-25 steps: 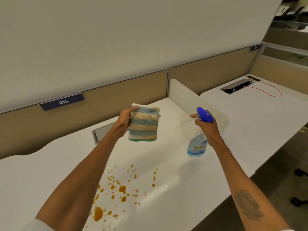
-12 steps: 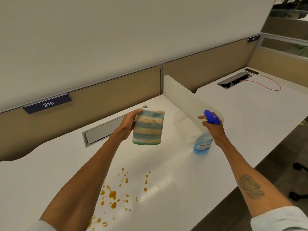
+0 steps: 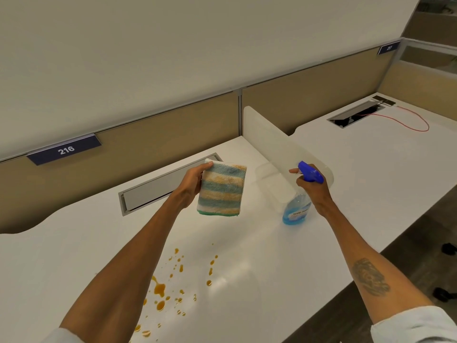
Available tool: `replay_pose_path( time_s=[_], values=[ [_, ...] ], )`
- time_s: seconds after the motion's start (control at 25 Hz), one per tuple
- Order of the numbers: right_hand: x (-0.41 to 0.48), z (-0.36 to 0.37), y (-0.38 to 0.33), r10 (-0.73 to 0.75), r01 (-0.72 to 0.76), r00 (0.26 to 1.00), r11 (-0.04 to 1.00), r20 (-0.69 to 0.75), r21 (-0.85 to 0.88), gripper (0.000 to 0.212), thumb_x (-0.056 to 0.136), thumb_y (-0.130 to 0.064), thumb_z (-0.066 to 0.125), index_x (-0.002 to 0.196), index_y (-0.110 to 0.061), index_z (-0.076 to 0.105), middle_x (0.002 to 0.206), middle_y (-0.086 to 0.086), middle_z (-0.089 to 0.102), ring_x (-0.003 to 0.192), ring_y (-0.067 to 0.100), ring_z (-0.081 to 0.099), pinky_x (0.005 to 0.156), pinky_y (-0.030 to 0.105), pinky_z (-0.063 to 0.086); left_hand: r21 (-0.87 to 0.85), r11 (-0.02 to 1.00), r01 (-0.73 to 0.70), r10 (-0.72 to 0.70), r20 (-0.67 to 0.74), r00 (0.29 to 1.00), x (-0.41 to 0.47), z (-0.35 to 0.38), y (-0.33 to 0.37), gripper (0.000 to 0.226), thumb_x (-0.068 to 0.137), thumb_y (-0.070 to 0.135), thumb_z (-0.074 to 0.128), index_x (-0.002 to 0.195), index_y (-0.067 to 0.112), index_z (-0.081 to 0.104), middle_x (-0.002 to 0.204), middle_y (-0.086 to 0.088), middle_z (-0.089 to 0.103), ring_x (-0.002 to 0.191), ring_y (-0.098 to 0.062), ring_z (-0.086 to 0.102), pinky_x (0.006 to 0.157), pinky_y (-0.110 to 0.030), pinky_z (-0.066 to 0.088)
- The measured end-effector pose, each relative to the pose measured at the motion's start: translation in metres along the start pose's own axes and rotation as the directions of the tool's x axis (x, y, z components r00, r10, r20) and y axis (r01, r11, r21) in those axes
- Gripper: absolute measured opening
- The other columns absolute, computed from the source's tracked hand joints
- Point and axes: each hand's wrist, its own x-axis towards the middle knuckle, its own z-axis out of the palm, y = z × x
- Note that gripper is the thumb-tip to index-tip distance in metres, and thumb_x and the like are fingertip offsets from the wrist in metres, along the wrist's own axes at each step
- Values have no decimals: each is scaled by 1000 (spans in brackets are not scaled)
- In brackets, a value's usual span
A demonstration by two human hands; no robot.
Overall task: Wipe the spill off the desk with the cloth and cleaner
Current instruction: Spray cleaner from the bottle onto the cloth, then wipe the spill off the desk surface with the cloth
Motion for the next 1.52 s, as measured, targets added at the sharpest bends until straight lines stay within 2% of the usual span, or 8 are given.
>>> replay_pose_path(
  time_s=[0.16,0.4,0.68,0.84,0.92,1.08,1.24,1.52],
  values=[
    [-7,0,3,40,-38,999,996,-22,77,47,85,3,71,129,-1,56,127,19,63,114,32,62,105,48,49,-13,1000,-6,6,9,1000,-6,3,2,28,96,42,56,105,19,68,99,-5,71,93,-22,68,82,-35,56],
    [-50,11,6,170,-141,975,971,-141,192,100,82,-1,77,157,-20,13,158,6,27,130,10,34,107,35,36,-3,1000,-28,28,42,999,-36,-8,3,28,96,44,57,102,20,69,95,-3,73,90,-20,69,80,-33,55],
    [-149,59,12,324,-227,931,874,-167,431,89,88,2,70,155,-26,18,157,0,31,139,14,35,107,28,38,9,998,-57,56,61,997,-88,-43,-6,34,95,45,57,106,15,68,104,-8,71,97,-25,68,85,-37,56],
    [-184,110,-5,352,-334,935,848,35,411,54,99,-17,57,150,-17,38,152,6,44,140,23,42,116,38,34,-2,1000,-29,29,94,995,-125,-70,-15,36,93,46,60,107,14,69,105,-7,71,100,-25,66,95,-43,53],
    [-193,139,-26,278,-322,946,867,167,381,41,104,-28,46,142,-15,48,139,8,59,131,25,54,117,41,35,-10,1000,-18,19,124,992,-144,-83,-18,37,92,46,61,108,14,68,101,-5,72,96,-22,69,85,-37,58],
    [-211,192,-76,140,-346,894,818,425,460,57,102,-56,33,127,-16,64,120,8,70,113,23,67,105,42,49,-29,1000,10,-5,159,987,-180,-109,-24,44,91,49,62,113,12,67,99,-5,74,90,-18,73,73,-30,59],
    [-230,226,-103,126,-530,788,637,603,560,74,93,-73,32,120,-15,70,115,12,67,107,29,64,90,45,55,-79,997,25,-15,131,991,-209,-138,-33,46,91,52,62,113,12,68,99,-6,75,95,-23,72,80,-35,59],
    [-279,270,-110,-23,-759,617,247,786,603,76,90,-72,43,141,-17,52,137,13,58,125,37,55,107,59,41,-300,949,93,-71,81,994,-247,-169,-61,41,98,44,56,115,9,67,102,-9,75,96,-26,72,80,-42,61]
  ],
)
